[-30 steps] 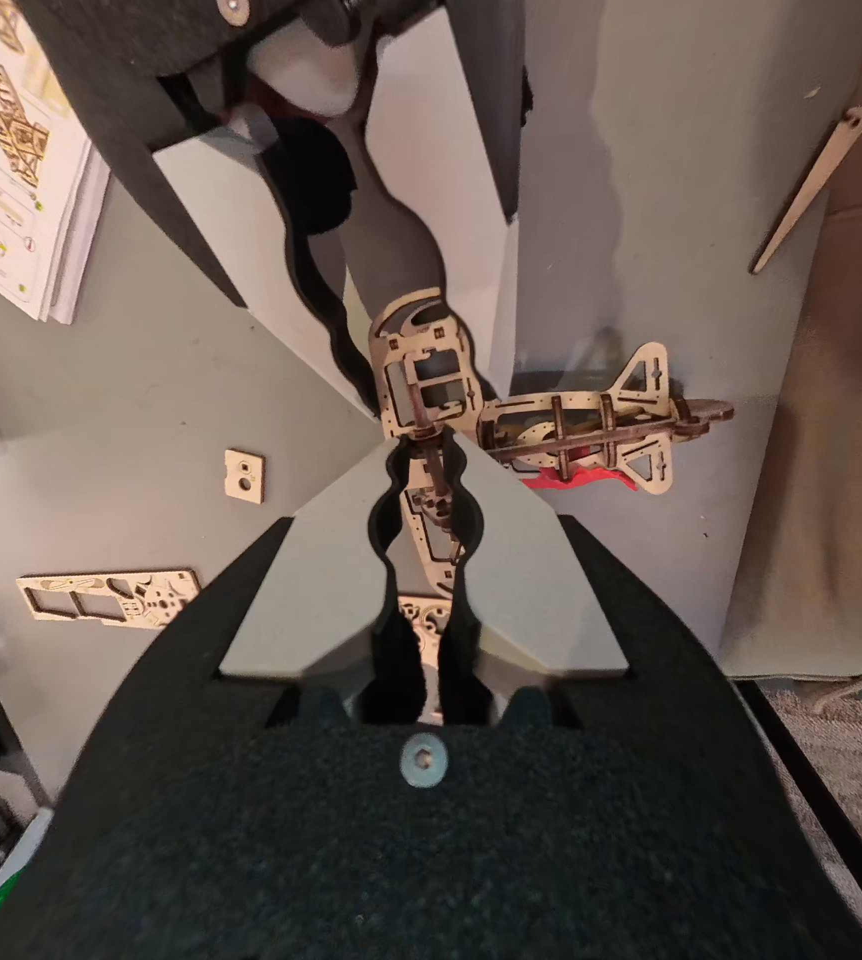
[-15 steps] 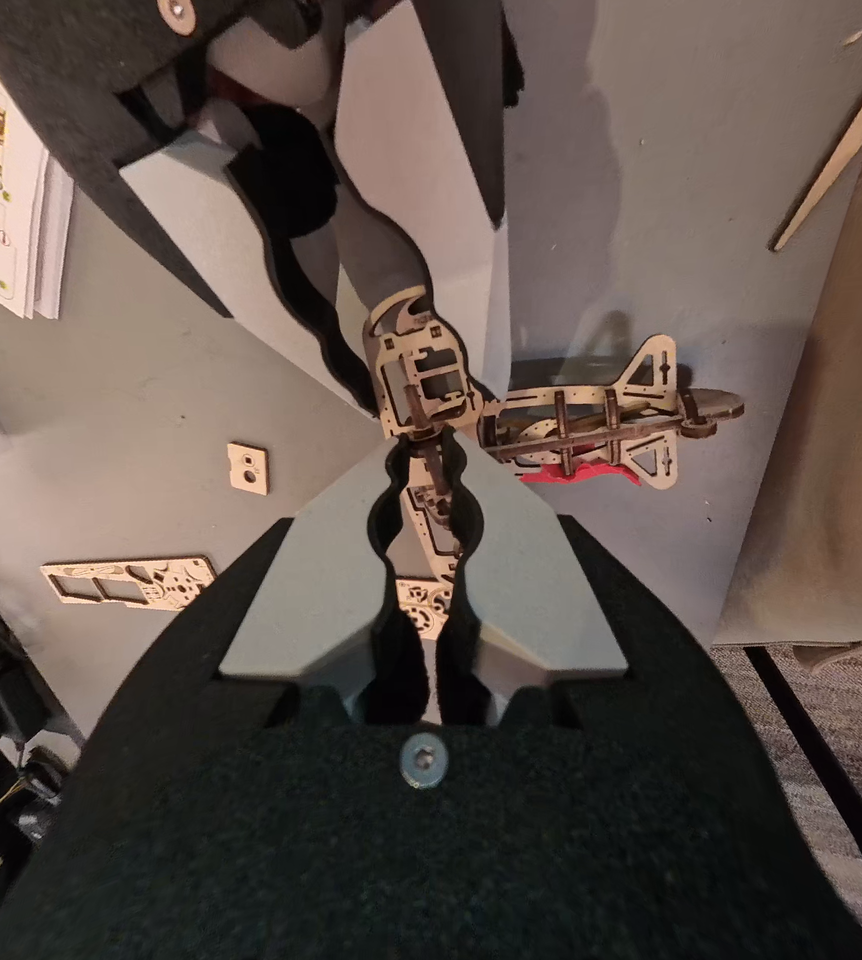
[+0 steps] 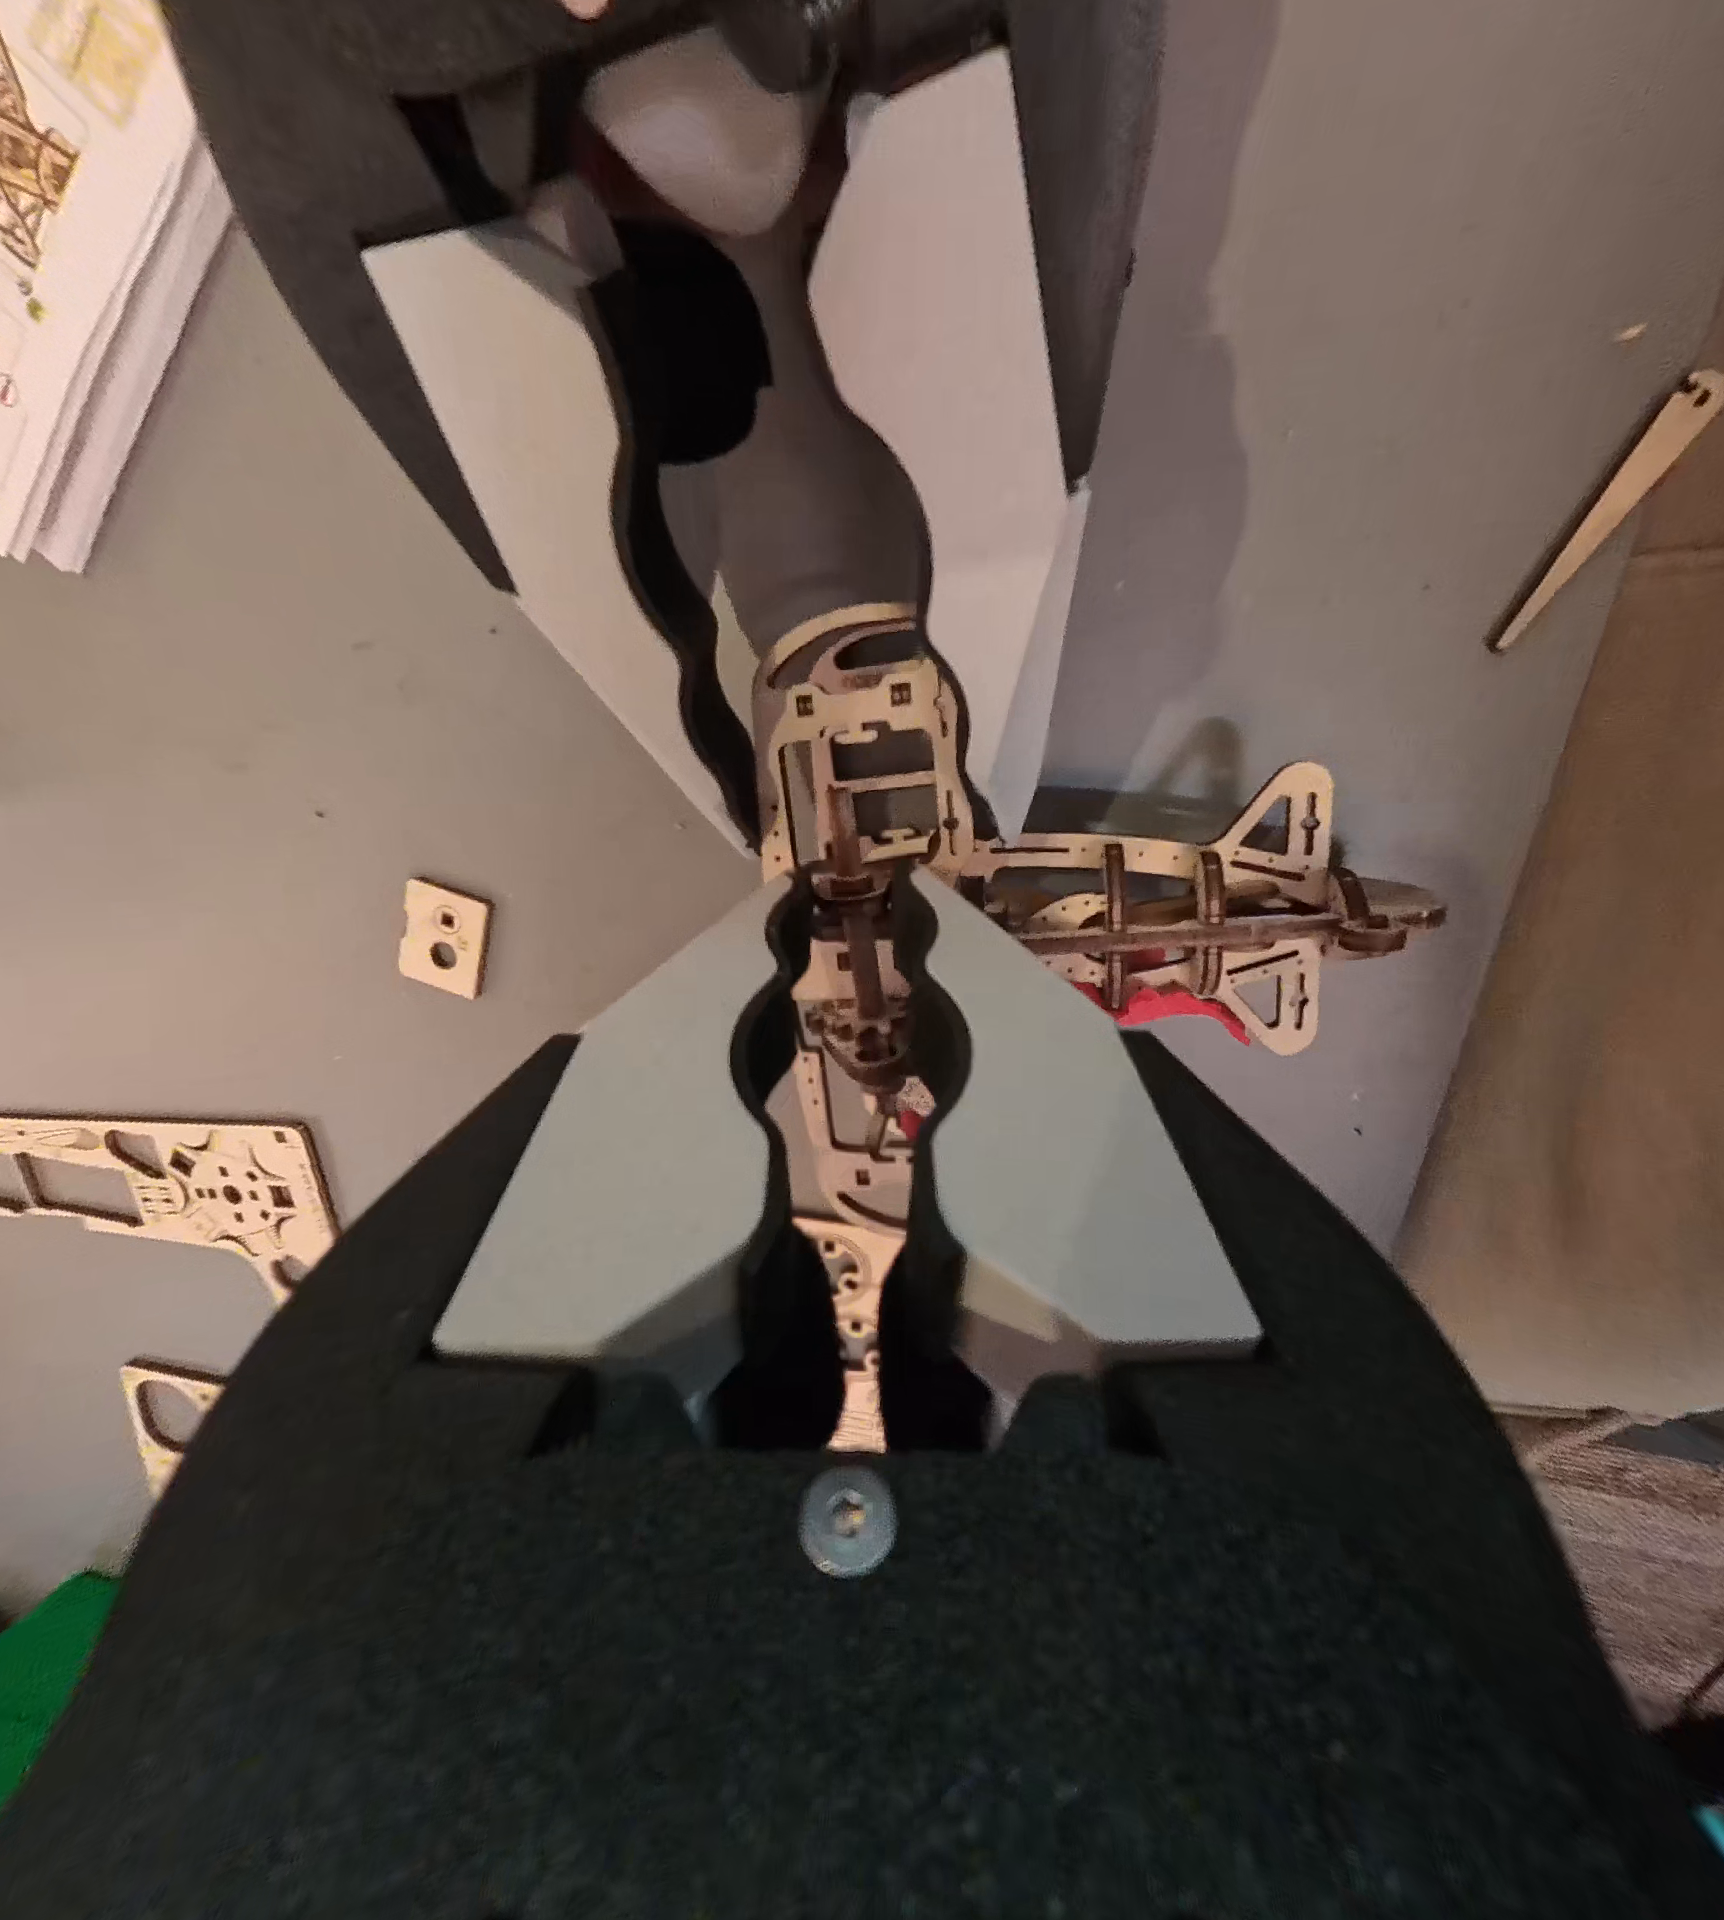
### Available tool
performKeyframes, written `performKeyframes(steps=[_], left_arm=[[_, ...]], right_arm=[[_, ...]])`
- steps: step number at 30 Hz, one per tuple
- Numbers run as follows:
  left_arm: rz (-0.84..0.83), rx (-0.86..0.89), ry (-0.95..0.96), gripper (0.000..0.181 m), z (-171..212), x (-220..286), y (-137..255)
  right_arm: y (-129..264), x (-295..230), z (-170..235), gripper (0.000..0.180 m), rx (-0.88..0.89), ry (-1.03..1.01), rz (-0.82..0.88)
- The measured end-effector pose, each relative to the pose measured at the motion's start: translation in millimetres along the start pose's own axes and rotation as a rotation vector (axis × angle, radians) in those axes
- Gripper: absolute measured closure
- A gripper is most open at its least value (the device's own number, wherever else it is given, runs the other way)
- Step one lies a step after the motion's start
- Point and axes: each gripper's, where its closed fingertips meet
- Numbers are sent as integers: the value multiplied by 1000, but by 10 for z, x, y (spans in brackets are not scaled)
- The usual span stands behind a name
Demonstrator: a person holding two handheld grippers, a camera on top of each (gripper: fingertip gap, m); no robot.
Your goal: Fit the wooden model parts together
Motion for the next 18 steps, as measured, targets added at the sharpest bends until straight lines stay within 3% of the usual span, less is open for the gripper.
performKeyframes(steps=[12, 18], left_arm=[[-68, 25, -11, 168, 6, 30, 11], [15, 13, 38, 174, 99, 56, 88]], right_arm=[[-20, -34, 0, 136, 6, 8, -21], [-30, -45, -2, 136, 6, 1, -27]])
Point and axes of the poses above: each gripper's, where its closed fingertips meet, y back along the fingers, z out of its underside, x = y × z across the jaws, and after that the axes turned 12 degrees about -z, right-handed
